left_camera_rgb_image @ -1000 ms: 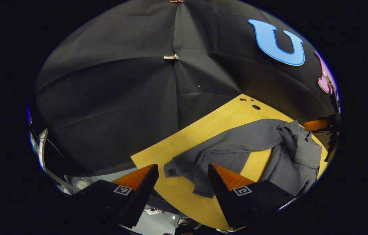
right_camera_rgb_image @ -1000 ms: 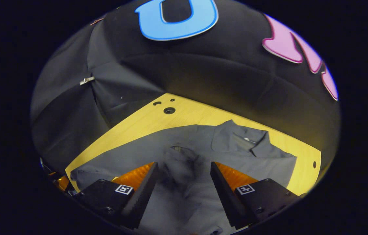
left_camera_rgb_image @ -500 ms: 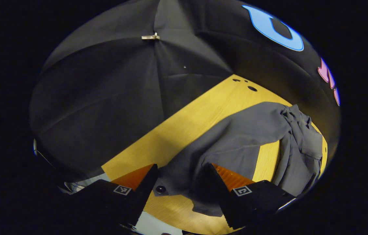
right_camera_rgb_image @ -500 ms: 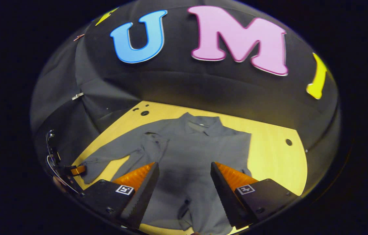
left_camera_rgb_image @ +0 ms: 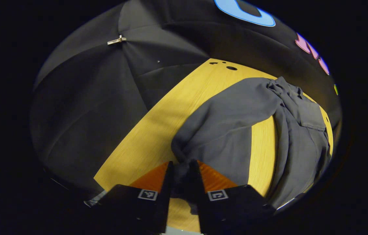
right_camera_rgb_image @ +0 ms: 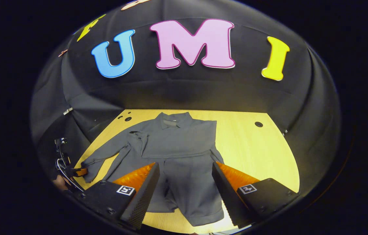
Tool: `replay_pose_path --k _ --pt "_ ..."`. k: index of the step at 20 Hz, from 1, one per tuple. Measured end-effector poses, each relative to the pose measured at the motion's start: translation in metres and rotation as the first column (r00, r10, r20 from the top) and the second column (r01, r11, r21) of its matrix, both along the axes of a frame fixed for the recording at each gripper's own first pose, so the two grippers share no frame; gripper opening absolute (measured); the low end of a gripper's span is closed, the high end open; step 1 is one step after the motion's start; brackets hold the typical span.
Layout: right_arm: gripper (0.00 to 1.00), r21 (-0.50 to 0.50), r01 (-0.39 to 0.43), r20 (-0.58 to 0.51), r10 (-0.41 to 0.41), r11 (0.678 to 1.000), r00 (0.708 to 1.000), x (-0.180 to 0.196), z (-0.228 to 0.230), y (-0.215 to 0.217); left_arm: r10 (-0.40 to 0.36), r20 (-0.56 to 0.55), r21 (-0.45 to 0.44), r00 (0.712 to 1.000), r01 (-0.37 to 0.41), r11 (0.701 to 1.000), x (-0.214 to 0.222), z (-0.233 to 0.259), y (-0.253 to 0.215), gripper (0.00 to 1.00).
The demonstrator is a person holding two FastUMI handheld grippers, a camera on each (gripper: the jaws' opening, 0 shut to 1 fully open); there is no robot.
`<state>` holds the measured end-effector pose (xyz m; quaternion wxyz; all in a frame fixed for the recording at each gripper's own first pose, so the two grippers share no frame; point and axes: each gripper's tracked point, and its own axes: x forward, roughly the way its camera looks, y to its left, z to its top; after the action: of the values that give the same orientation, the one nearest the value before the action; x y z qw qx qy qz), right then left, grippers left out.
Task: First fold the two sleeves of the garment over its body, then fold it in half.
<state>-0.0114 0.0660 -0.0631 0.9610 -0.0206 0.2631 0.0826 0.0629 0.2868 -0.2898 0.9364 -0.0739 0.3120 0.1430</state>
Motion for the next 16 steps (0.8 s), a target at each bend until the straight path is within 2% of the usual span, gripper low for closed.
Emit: replay_pose_path --k 2,4,7,10,13,16 --pt "0.99 -0.003 0.01 -0.005 -0.01 1.0 1.0 0.0 -0.003 -0.006 -0.016 -0.009 0.031 1.0 0.016 0.999 0.002 0.001 -0.003 0.2" --pt "0.99 0.006 0.012 0.011 -0.012 1.0 1.0 0.007 0.001 -0.007 -0.013 -0.014 0.032 1.0 0.013 0.999 0.004 0.003 -0.003 0.07" --pt "0.99 0.019 0.008 0.007 -0.008 1.0 1.0 0.018 -0.003 -0.01 0.05 0.018 -0.07 0.999 -0.049 0.996 0.006 0.018 -0.004 0.06" --pt "0.99 0.026 0.012 0.002 -0.012 1.0 1.0 0.031 -0.005 -0.021 0.123 0.064 -0.16 0.99 -0.112 0.981 0.011 0.05 -0.005 0.05" --pt "0.99 0.044 0.027 0.014 -0.027 0.999 1.0 0.044 -0.006 -0.036 0.135 0.122 -0.169 0.983 -0.114 0.979 0.019 0.093 -0.01 0.05" --pt "0.99 0.039 0.037 0.008 -0.037 0.999 0.999 0.05 -0.01 -0.056 0.107 0.19 -0.151 0.976 -0.079 0.985 0.045 0.142 -0.026 0.05"
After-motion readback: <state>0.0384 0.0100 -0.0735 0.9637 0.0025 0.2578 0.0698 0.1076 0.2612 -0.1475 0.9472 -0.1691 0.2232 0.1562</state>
